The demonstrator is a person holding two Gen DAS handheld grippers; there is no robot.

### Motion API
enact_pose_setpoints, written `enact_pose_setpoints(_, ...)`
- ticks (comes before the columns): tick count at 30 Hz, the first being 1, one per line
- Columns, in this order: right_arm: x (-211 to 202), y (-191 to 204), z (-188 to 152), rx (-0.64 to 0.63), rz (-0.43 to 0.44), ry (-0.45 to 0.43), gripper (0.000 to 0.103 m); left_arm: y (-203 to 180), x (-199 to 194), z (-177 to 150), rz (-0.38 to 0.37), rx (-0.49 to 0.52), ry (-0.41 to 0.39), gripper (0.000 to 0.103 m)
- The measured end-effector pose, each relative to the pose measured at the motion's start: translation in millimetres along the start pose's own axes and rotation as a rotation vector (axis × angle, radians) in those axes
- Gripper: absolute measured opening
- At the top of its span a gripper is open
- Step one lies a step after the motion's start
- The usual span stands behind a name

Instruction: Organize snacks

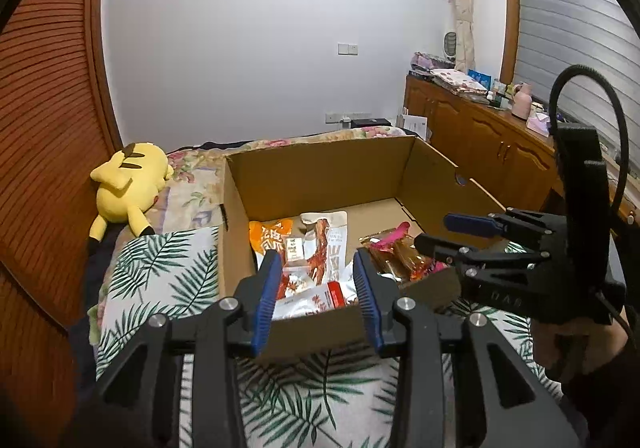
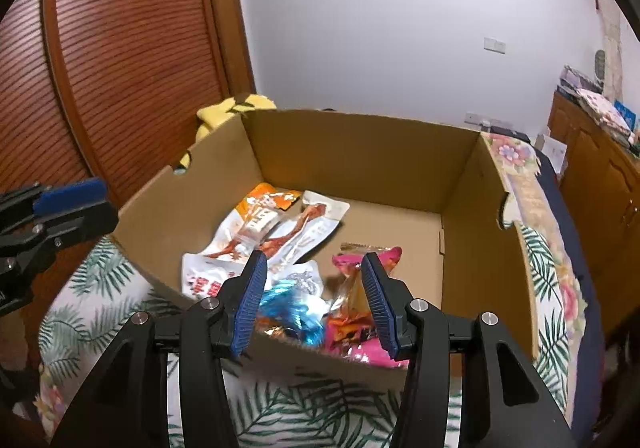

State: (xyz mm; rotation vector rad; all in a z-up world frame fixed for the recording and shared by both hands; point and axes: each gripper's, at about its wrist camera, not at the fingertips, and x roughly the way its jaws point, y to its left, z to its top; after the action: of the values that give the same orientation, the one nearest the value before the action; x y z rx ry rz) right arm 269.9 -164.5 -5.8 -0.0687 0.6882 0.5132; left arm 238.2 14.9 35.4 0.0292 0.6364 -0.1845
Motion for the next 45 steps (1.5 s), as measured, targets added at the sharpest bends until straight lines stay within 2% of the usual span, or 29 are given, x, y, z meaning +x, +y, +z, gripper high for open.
enact_pose_setpoints(7, -56, 18, -8, -0.004, -0.02, -0.072, 0.051, -11, -43, -11, 0.016, 0.011, -0.04, 0.04)
enact_pose_setpoints(12, -93, 32, -22, 0.002, -0.031, -0.116, 0.055, -16, -71, -23, 0.027, 0.001, -0.079, 0.048)
enact_pose_setpoints(17, -125, 46, -45, 0.005, -0.054, -0.155, 0.07, -24, -92, -40, 0.058, 0.0, -0.103, 0.051)
enact_pose_setpoints(21, -144, 54, -65, 0.021, -0.067, -0.184, 0.09, -32, -105, -56, 0.083, -0.001, -0.118, 0.057)
enact_pose_setpoints(22, -147, 55, -69, 0.026, -0.073, -0.192, 0.091, -33, -109, -60, 0.085, -0.005, -0.123, 0.059)
enact_pose_setpoints(24, -152, 54, -76, 0.037, -0.084, -0.195, 0.093, -36, -115, -66, 0.085, -0.01, -0.137, 0.07)
enact_pose_setpoints(26, -159, 56, -82, 0.043, -0.09, -0.202, 0.094, -38, -122, -72, 0.087, -0.01, -0.151, 0.071)
enact_pose_setpoints(28, -165, 59, -86, 0.044, -0.102, -0.217, 0.101, -41, -127, -76, 0.086, -0.005, -0.154, 0.074)
enact_pose_setpoints(29, -168, 60, -89, 0.044, -0.107, -0.224, 0.103, -42, -129, -78, 0.086, -0.005, -0.157, 0.081)
enact_pose_setpoints(30, -170, 61, -91, 0.044, -0.11, -0.229, 0.103, -43, -133, -80, 0.087, -0.006, -0.159, 0.084)
enact_pose_setpoints(33, -177, 66, -98, 0.037, -0.121, -0.236, 0.103, -47, -137, -86, 0.105, -0.003, -0.155, 0.086)
enact_pose_setpoints(36, -182, 69, -104, 0.033, -0.138, -0.244, 0.103, -50, -142, -90, 0.113, 0.002, -0.156, 0.093)
enact_pose_setpoints(40, -191, 71, -110, 0.042, -0.153, -0.25, 0.103, -56, -151, -97, 0.142, 0.006, -0.171, 0.093)
enact_pose_setpoints(45, -201, 76, -118, 0.034, -0.178, -0.257, 0.103, -60, -162, -103, 0.121, 0.007, -0.19, 0.093)
